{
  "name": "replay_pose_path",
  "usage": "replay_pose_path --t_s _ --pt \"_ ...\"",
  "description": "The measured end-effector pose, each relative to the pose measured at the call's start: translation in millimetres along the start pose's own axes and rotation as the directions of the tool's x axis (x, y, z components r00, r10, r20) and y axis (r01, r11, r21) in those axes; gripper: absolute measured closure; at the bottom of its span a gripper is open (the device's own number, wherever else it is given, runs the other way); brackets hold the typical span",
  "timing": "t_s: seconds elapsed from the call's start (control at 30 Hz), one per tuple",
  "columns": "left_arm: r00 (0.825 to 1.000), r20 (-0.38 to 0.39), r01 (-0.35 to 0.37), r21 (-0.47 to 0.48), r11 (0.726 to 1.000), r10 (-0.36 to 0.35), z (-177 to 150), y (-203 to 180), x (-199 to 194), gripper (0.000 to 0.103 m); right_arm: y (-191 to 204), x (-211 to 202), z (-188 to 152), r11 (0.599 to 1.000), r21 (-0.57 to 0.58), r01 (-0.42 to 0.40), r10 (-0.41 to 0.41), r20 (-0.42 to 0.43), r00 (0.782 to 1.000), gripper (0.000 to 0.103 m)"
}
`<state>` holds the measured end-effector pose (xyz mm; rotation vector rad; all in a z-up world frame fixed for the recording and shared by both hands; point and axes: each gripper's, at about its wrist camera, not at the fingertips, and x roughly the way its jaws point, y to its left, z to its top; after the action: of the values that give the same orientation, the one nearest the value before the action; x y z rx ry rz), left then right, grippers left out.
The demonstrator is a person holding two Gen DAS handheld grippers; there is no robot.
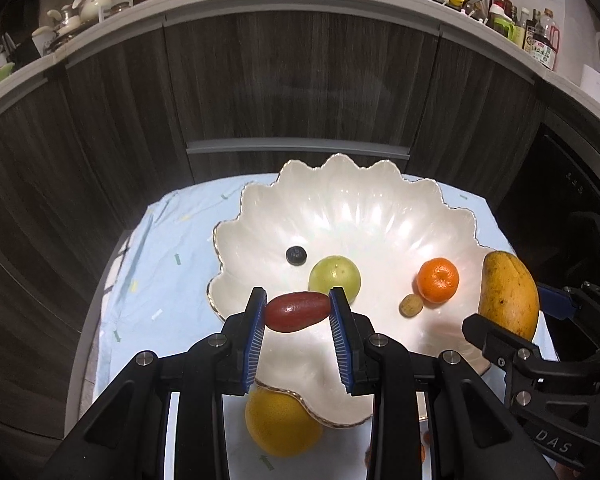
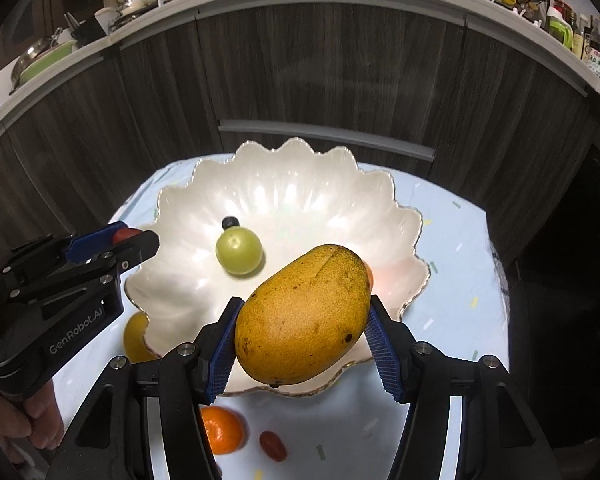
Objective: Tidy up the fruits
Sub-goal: 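Open both tools to drop the tomato and mango into the bowl, then withdraw both tools from the bowl toward the longan and second tomato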
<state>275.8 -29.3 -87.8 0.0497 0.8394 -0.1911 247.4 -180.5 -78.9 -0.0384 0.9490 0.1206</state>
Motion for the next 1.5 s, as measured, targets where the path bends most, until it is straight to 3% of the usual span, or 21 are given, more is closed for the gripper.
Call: replay_pose_path --t_s 0.23,0.4,0.43,0.53,0.63,0.73,1.5 --pt "0.999 -0.034 0.009 -0.017 1.0 -0.01 -1.8 2.8 12.3 0.069 0.5 13.1 -2.0 1.0 0.007 0.011 -0.011 -0.044 0.999 0.042" --pt "0.999 -0.039 -0.003 -0.022 1.0 0.002 -1.4 5.4 10.3 0.046 1.3 17.1 -1.7 1.0 0.008 0.007 -0.006 -0.063 0.998 0.041" --pt "0.999 -0.039 -0.006 -0.022 1.0 0.005 -1.3 5.7 9.9 0.044 1.2 16.5 -1.1 1.0 0.008 0.007 -0.006 -0.058 0.998 0.04" --pt "0.999 -0.04 -0.012 -0.019 1.0 0.012 -1.1 6.3 8.4 0.037 2.8 9.7 1.4 0.999 0.001 0.041 -0.041 -0.021 0.999 0.023" --pt "0.999 -0.033 -0.024 -0.016 1.0 0.023 -1.3 7.1 4.9 0.035 4.1 4.5 3.6 0.998 -0.004 0.055 -0.055 -0.001 0.998 0.022" --pt "0.999 -0.019 -0.031 -0.02 0.999 0.031 -0.9 8.3 -0.7 0.026 5.8 -1.6 5.0 0.998 -0.003 0.063 -0.063 0.015 0.998 0.022" --pt "0.995 0.055 -0.079 0.016 0.997 0.078 -8.5 2.3 -57.3 0.023 11.1 -47.5 -4.3 0.997 0.011 0.078 -0.079 0.082 0.993 0.022"
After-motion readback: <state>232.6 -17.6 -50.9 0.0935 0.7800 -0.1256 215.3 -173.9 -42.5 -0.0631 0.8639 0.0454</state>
